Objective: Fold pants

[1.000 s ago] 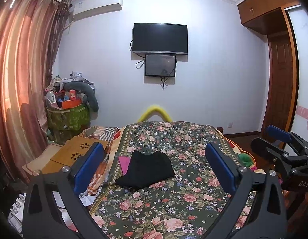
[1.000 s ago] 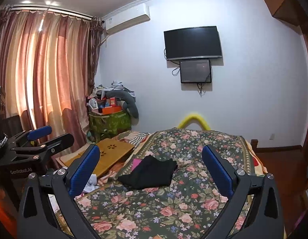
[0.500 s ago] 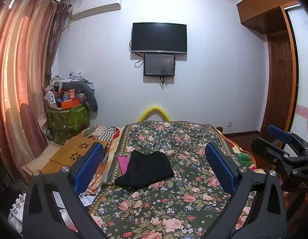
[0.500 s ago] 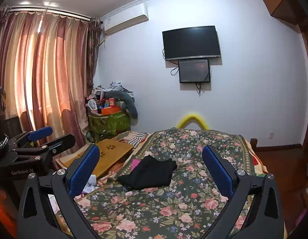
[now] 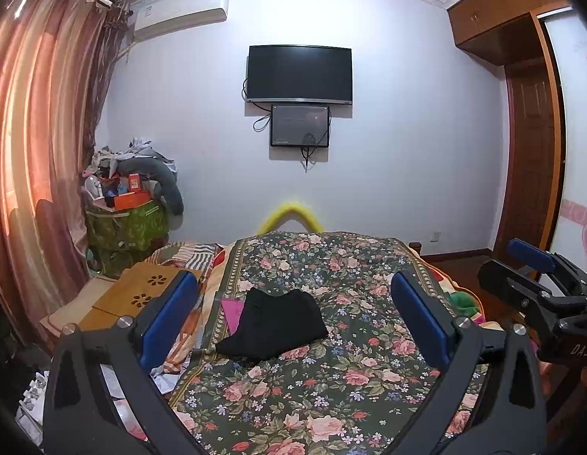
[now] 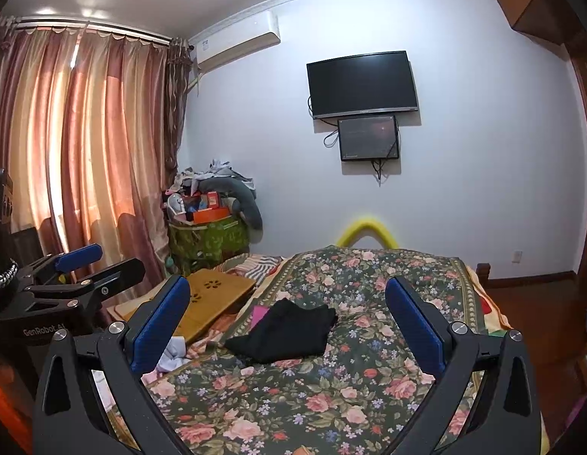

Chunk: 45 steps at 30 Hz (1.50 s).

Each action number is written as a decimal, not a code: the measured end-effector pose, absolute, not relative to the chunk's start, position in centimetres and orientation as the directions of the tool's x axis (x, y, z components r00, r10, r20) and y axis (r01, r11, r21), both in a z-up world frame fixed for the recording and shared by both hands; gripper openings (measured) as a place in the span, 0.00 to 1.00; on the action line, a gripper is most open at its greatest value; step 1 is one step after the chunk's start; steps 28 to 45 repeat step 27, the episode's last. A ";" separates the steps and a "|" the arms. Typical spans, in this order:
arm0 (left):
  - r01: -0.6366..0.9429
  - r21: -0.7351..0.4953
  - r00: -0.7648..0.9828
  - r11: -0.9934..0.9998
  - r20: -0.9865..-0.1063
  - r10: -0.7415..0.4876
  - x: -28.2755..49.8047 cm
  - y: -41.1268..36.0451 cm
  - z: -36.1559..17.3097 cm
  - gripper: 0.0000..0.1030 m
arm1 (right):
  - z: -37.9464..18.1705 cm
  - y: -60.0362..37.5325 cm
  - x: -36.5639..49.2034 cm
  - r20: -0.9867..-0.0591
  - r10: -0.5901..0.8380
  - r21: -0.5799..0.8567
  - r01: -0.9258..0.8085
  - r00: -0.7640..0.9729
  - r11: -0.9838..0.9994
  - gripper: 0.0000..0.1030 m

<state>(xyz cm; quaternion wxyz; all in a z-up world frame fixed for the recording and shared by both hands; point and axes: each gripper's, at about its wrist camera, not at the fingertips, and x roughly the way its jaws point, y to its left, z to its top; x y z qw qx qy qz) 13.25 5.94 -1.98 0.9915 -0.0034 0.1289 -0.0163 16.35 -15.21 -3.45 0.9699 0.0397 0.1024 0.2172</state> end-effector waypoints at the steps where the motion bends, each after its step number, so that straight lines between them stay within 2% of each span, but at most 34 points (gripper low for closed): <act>1: 0.037 -0.008 0.966 0.999 -0.255 -0.038 13.2 5.9 -2.0 1.00 | -3.4 -15.3 16.4 -0.180 0.429 0.122 -0.413 0.885 0.903 0.99; 24: 0.117 -0.005 0.951 0.993 -0.287 -0.114 13.9 5.2 -2.3 1.00 | -3.8 -15.2 16.8 -0.193 0.411 0.127 -0.393 0.891 0.911 0.99; 45: 0.116 -0.006 0.951 0.993 -0.288 -0.113 14.2 5.2 -2.5 1.00 | -4.1 -15.1 17.1 -0.200 0.410 0.129 -0.391 0.890 0.911 0.99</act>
